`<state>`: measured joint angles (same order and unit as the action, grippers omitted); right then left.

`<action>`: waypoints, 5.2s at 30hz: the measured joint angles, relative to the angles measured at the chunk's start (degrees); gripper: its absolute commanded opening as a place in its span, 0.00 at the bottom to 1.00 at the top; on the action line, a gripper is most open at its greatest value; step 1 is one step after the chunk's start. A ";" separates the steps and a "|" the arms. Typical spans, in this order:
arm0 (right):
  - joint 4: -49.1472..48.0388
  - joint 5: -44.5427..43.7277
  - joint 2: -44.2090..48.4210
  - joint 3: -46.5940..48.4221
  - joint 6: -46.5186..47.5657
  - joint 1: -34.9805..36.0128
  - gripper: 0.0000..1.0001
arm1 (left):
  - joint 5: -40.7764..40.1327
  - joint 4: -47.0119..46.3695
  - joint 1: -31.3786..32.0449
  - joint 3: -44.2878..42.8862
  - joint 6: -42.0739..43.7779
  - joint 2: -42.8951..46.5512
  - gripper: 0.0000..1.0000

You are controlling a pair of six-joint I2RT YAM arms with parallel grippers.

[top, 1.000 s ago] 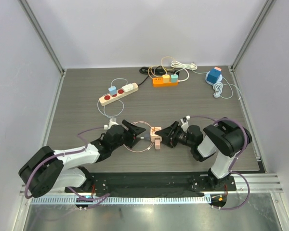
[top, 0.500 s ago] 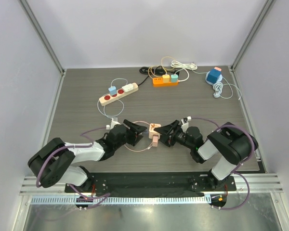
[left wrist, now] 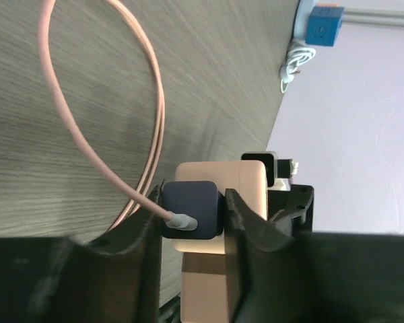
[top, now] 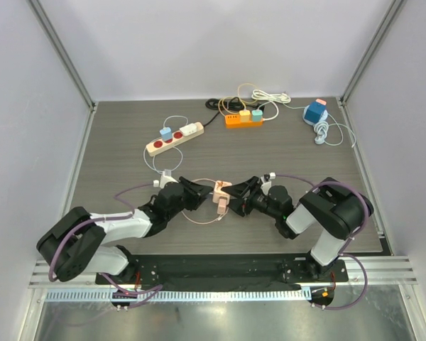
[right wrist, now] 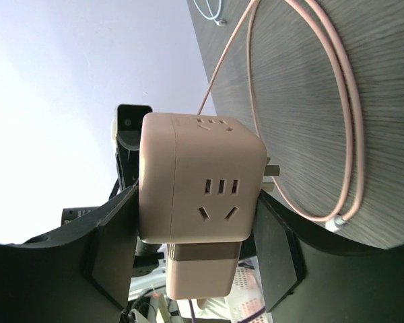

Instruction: Pull the plug off the socket

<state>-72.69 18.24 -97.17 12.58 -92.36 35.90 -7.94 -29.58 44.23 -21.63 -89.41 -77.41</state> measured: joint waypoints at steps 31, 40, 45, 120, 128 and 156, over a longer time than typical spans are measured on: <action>-0.33 -5.95 9.07 -7.37 5.22 -1.07 0.01 | 9.31 33.59 -42.69 -17.22 24.11 19.50 0.00; 8.70 -1.31 22.73 -3.85 17.07 -1.09 0.01 | 21.66 43.67 -65.07 -30.25 36.37 -0.52 0.00; 21.16 -0.81 30.99 2.80 26.21 -1.16 0.01 | 26.60 44.06 -65.59 -30.40 37.46 -12.96 0.00; 24.96 0.70 31.32 0.24 24.72 -0.94 0.01 | 24.35 -8.07 6.78 -6.21 19.06 -1.62 0.61; 22.93 -0.50 32.92 -0.31 24.17 -0.87 0.01 | 25.73 -11.82 6.75 -6.21 16.72 -3.43 0.29; 13.42 0.85 17.40 7.17 21.97 -0.68 0.01 | 14.60 -7.82 5.49 -0.33 18.25 7.28 0.00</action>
<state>-59.27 19.09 -79.77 19.75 -70.39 35.22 6.66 -37.41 49.71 -21.96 -71.16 -70.13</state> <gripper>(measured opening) 0.657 0.500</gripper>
